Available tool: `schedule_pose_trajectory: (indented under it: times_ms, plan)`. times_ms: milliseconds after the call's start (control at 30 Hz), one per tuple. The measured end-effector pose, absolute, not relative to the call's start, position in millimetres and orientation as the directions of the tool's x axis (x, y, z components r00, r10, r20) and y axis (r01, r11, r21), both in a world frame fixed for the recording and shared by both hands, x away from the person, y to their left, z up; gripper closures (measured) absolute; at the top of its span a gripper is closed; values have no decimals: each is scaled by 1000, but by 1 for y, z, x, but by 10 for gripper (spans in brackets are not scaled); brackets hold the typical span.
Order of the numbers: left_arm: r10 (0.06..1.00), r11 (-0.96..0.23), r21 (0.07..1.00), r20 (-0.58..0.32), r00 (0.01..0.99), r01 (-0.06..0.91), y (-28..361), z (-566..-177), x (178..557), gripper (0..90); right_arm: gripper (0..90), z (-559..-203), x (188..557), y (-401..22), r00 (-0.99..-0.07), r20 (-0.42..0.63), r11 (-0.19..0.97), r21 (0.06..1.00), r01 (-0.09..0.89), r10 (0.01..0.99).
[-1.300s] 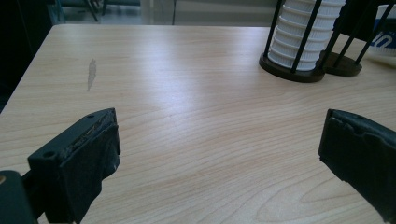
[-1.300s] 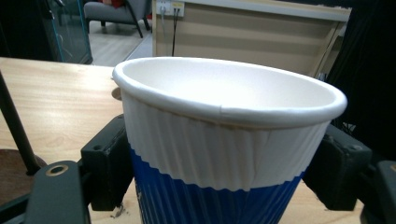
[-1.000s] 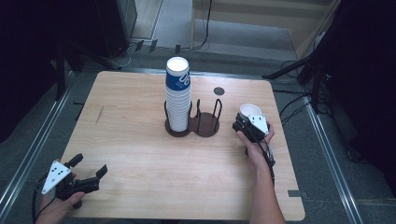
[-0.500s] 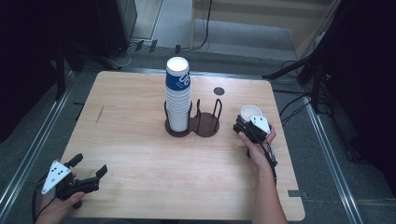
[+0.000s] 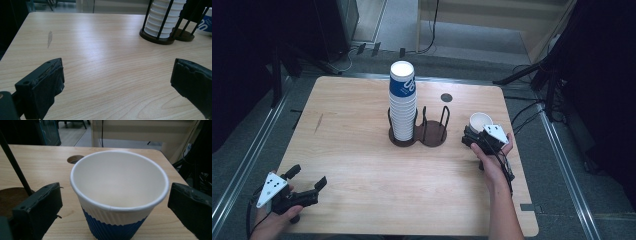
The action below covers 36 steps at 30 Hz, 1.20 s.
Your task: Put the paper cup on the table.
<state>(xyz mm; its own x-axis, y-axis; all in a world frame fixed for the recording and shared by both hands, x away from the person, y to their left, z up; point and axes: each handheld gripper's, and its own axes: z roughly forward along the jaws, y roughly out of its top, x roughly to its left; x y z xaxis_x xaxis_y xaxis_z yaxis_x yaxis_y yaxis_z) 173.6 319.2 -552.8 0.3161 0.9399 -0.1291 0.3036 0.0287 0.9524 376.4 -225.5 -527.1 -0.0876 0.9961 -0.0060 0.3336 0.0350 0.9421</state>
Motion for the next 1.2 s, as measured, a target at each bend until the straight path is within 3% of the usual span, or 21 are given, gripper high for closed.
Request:
schedule_pose_trajectory:
  times_ms: [767, 1200]
  plan:
    - [943, 27, 951, -126, 309, 307, 319, -553, 174, 0, 0, -499, 301, -262, -122, 10, 18, 974, 226, 992]
    - [943, 21, 950, -123, 310, 312, 319, -552, 174, 0, 0, -510, 272, -281, -102, 9, 14, 974, 228, 995]
